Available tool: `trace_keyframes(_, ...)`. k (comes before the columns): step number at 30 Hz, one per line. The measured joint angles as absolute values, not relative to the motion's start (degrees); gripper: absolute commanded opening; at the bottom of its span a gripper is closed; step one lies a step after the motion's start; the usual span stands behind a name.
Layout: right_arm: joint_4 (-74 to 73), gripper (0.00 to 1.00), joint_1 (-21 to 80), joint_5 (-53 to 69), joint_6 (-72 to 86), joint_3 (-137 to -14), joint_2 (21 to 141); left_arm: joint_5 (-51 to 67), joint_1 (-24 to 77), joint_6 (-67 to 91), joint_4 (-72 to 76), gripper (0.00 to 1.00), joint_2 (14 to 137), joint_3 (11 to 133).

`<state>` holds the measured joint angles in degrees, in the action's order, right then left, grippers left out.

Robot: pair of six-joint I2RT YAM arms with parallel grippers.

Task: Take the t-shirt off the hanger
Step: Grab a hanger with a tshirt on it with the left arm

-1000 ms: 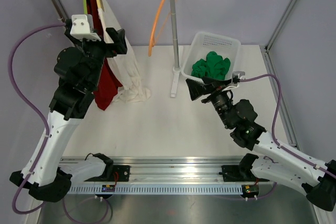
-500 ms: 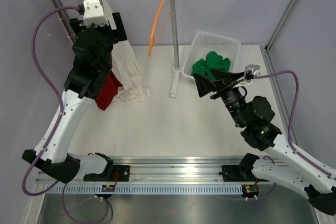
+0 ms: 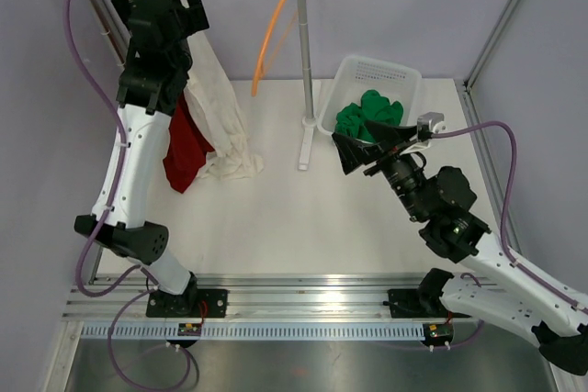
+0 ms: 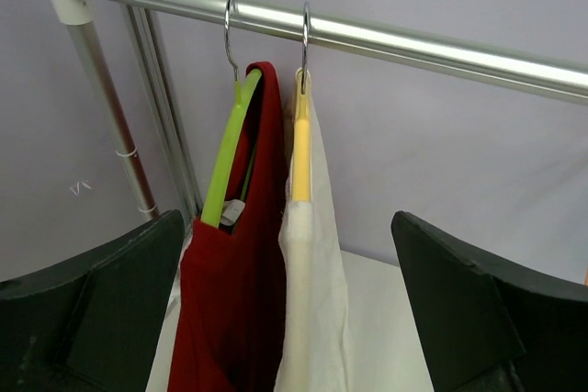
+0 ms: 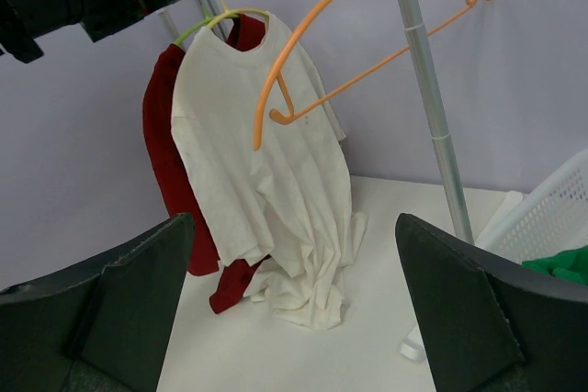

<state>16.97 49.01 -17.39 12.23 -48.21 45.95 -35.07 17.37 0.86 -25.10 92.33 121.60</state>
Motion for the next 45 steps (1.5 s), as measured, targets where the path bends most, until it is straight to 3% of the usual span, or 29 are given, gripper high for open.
trace_keyframes(5,17.2,0.99,49.0,-15.8,11.0,-48.2,42.4,-30.1,13.9,4.4,-27.9,0.95,96.4,126.6)
trace_keyframes(16,16.4,0.99,49.0,-16.0,9.7,-51.4,43.0,-23.9,12.4,8.1,-30.2,0.65,103.0,131.2)
trace_keyframes(25,15.1,0.99,49.0,-15.9,9.3,-51.4,42.9,-23.8,10.9,9.0,-31.4,0.51,105.4,131.6)
trace_keyframes(29,15.1,0.99,49.0,-15.8,9.2,-51.4,42.8,-23.8,10.5,9.3,-31.4,0.35,105.4,131.6)
trace_keyframes(33,15.1,0.99,49.0,-15.8,9.2,-51.4,42.8,-23.8,10.4,9.3,-31.4,0.04,105.4,131.7)
trace_keyframes(34,15.1,0.99,49.0,-15.8,9.2,-51.4,42.8,-23.5,10.4,9.3,-31.4,0.01,105.4,131.7)
trace_keyframes(45,15.1,1.0,49.0,-15.8,8.7,-51.4,43.5,-17.8,10.4,8.9,-25.6,0.0,99.8,122.4)
